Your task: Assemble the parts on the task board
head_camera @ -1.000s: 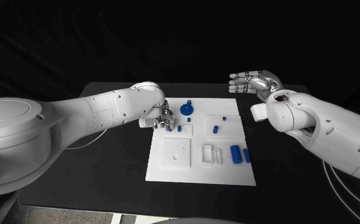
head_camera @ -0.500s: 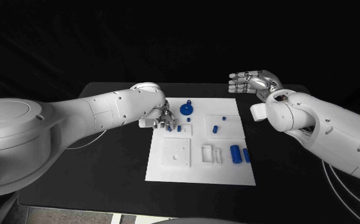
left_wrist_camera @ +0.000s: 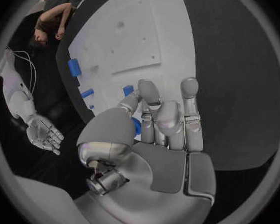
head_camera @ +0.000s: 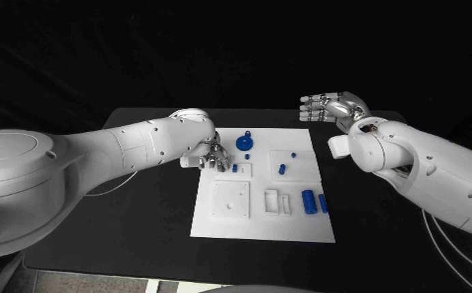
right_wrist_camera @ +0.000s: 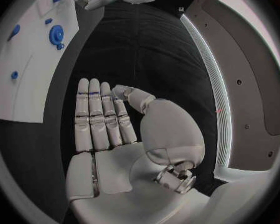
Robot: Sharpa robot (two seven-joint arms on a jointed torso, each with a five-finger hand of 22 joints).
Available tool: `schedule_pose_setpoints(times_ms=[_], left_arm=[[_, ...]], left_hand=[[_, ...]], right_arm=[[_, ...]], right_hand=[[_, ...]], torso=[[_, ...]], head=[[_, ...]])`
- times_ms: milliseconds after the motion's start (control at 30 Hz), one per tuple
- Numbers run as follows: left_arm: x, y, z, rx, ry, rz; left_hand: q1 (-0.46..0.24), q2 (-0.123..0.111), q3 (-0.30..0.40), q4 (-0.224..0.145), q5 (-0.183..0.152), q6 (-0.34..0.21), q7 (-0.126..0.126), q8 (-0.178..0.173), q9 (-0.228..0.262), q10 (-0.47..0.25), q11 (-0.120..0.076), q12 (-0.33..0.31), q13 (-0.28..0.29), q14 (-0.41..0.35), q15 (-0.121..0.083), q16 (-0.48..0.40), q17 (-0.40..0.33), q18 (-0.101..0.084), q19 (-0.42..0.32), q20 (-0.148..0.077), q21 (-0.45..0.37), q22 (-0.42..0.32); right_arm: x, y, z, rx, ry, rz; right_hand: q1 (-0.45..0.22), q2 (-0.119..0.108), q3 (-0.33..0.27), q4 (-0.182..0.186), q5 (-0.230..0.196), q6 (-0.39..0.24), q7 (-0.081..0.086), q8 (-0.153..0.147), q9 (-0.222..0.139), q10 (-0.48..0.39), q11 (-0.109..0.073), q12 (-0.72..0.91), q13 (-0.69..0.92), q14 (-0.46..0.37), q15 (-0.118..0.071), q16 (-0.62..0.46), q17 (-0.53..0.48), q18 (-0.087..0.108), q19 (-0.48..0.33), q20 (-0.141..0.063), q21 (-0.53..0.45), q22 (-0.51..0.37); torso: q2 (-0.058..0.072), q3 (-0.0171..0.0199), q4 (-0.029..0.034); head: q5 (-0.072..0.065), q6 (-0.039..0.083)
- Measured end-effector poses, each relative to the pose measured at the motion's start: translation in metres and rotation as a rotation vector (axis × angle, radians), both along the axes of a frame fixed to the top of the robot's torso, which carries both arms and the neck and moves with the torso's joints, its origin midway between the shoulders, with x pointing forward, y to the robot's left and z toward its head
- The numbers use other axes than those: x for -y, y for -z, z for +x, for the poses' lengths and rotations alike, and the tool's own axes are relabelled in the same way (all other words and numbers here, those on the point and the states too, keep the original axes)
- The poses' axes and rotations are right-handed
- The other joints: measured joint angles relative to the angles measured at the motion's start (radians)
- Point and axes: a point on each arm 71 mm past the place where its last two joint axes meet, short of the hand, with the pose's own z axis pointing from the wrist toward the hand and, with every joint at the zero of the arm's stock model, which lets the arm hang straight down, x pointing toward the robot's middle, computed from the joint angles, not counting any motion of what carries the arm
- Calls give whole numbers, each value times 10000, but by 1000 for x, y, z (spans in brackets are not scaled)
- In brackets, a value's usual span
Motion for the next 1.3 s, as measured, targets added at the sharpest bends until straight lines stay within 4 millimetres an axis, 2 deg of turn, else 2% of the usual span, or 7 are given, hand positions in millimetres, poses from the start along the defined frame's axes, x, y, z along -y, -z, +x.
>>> schedule_pose_setpoints(times_ms=[500, 667, 833, 1033, 1100, 1133, 1300], left_arm=[[-9, 0, 0, 90, -170, 23], [-14, 0, -1, 104, -298, -61], [-17, -4, -1, 158, -550, -404], [-15, -20, 2, 486, -981, -1323], [-14, -27, 3, 672, -1161, -1680], [-14, -31, 4, 765, -1243, -1857], [-10, -45, 8, 1328, -1578, -2923]], left_hand=[[52, -507, -657, 662, -1212, 20, -20, 0, -22, -1, 1, 0, -43, 0, 1, -22, -17, -1, 0, 0, -77, -1], [213, -1304, -428, 1665, -2263, 56, -56, 0, -22, -1, 1, 0, -84, -1, 1, -61, -53, 0, -1, -1, -77, -2], [281, -1166, -1645, 2003, -2388, -41, 40, -62, -299, -1, 1, 0, -190, -1, 1, -130, -104, -1, 37, -38, -122, -2], [519, -2019, -1584, 3359, -2440, -449, 165, -69, -896, -9, 9, -347, -277, -179, -82, -532, -679, -1, -1, -291, -225, -3], [776, -2039, -1590, 3386, -2441, -813, 257, -69, -1047, -57, 57, -602, -336, -419, -63, -851, -1135, -27, -66, -357, -334, -3], [1025, -1836, -1568, 3205, -2440, -1761, 517, -70, -1469, -249, 246, -951, -467, -876, 39, -1356, -1724, -186, -305, -359, -543, -19], [1785, -1191, -2087, 2004, -2440, -3279, 1162, -36, -4216, -1483, 789, -2513, -1405, -2171, 532, -3004, -3042, -250, -1157, 46, -1982, -918]], right_arm=[[0, 0, 0, -7, 8, -5], [1, 0, 0, -10, 14, -7], [1, 0, 0, -16, 27, -12], [2, 1, 0, -20, 51, -27], [3, 1, 0, -21, 59, -32], [3, 1, 0, -22, 63, -34], [5, 1, 1, -27, 96, -52]], right_hand=[[0, 0, 0, 0, 0, -36, 36, 0, 0, -37, 37, 0, 0, 0, 0, 0, -8, 1, 0, 0, 0, -1], [0, 0, 0, 0, -1, -36, 36, 0, 0, -37, 37, 0, 0, 0, 0, 0, -8, 1, 1, 0, 0, -2], [0, 0, 0, 0, -1, -36, 36, 0, 0, -37, 37, 0, 1, 0, 0, 0, -8, 1, -4, 4, 0, -2], [-9, -9, 0, 0, 40, -102, 31, 0, 0, -109, 36, 0, 0, -36, 36, 0, -7, 0, -35, 35, 0, -11], [-44, -43, 0, 0, 39, -102, 31, 0, 0, -109, 36, 0, 0, -36, 36, 0, -7, 0, -35, 35, 0, -11], [-54, -54, 0, 0, 39, -102, 31, 0, 0, -109, 36, 0, 0, -36, 36, 0, -7, 0, -35, 35, 0, -12], [-54, -54, 0, 0, 106, -102, 31, 0, 0, -109, 36, 0, 0, -36, 36, 0, -7, 0, -35, 35, 0, -29]], torso=[[3, -5, -7], [-1, -5, -2], [-9, -5, 6], [-9, 0, 13], [-9, 0, 18], [-9, 0, 19], [-9, 7, 12]], head=[[-14, 3], [-24, 1], [-35, 10], [-26, 48], [-27, 58], [-31, 67], [-33, 96]])
